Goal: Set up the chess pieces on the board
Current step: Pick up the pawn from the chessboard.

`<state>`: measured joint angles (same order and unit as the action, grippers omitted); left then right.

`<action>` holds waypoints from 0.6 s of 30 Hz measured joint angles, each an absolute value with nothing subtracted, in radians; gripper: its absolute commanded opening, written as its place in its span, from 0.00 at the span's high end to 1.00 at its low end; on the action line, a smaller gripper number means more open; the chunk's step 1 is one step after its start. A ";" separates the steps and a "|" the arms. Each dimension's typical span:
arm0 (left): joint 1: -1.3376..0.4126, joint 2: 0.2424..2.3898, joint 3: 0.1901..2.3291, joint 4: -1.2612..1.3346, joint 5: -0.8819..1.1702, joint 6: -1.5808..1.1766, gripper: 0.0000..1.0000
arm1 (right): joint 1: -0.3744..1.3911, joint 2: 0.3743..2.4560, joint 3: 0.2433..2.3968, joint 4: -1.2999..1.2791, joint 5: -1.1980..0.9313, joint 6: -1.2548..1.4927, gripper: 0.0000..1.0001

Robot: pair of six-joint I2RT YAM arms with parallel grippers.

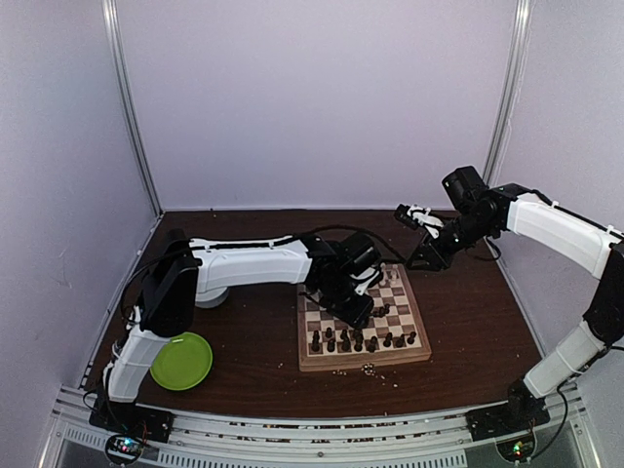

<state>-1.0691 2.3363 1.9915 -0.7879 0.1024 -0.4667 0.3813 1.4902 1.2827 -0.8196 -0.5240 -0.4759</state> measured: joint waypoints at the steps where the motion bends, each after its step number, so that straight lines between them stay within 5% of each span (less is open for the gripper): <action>1: -1.069 2.343 2.000 -0.788 0.110 -0.467 0.62 | 0.381 1.490 1.283 -0.820 -0.524 -0.476 0.66; 18: -1.064 2.386 2.054 -0.815 0.160 -0.497 0.78 | 0.381 1.490 1.283 -0.826 -0.525 -0.490 0.66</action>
<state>-1.0637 2.3859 2.0537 -0.8154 0.1596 -0.4973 0.3805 1.4902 1.2827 -0.8261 -0.5255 -0.4904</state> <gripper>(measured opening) 0.248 0.340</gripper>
